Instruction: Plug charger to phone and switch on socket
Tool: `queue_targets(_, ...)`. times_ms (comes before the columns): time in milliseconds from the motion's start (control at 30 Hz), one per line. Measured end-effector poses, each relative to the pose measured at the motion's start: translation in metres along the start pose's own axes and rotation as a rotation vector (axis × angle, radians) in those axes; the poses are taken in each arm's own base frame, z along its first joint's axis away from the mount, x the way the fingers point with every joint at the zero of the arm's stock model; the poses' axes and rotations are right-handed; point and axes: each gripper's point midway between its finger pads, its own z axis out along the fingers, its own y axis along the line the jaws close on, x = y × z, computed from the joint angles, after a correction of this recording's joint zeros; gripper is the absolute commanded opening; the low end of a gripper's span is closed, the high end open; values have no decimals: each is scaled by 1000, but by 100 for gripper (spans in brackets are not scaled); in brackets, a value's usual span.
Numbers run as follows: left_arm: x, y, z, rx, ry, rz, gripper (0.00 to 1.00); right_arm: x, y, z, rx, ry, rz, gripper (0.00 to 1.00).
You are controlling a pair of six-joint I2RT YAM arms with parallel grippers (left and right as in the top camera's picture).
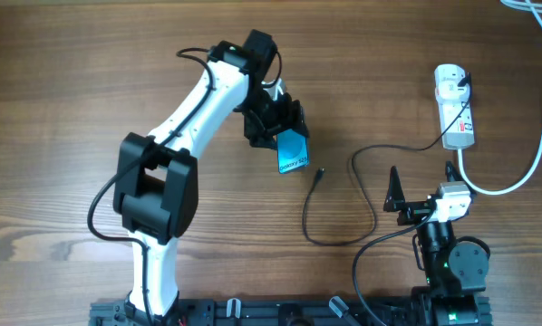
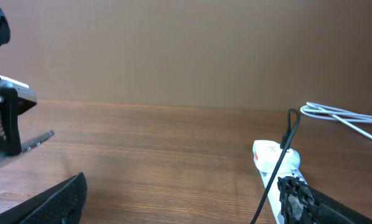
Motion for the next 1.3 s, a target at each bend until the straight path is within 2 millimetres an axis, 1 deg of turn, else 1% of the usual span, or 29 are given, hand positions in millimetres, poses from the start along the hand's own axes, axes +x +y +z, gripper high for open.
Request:
queue_targets(133,0,-17,-23,228,75,-56,72,0,0,0,0,0,0,100)
queue_targets(200,-1,-22,-35,316,99,-76,72,0,0,0,0,0,0,100)
queue_targets(400,-6,-36,-79,590,160,-122,72,0,0,0,0,0,0,100)
queue_targets(467,-6,-39,-86,637,174,-125,72,0,0,0,0,0,0,100)
queue_targets(533,-5,-44,-99,710,195,-128,72,0,0,0,0,0,0,100)
queue_targets(767,-5,-50,-124,848,231,-132,71,0,0,0,0,0,0,100)
queue_targets(933,-11,-40,-139,889,230,-190,71,0,0,0,0,0,0,100)
queue_targets(1100,-12,-33,-145,896,233,-239,71,0,0,0,0,0,0,100)
queue_targets(1300,-11,-32,-145,894,241,-257,72,0,0,0,0,0,0,100)
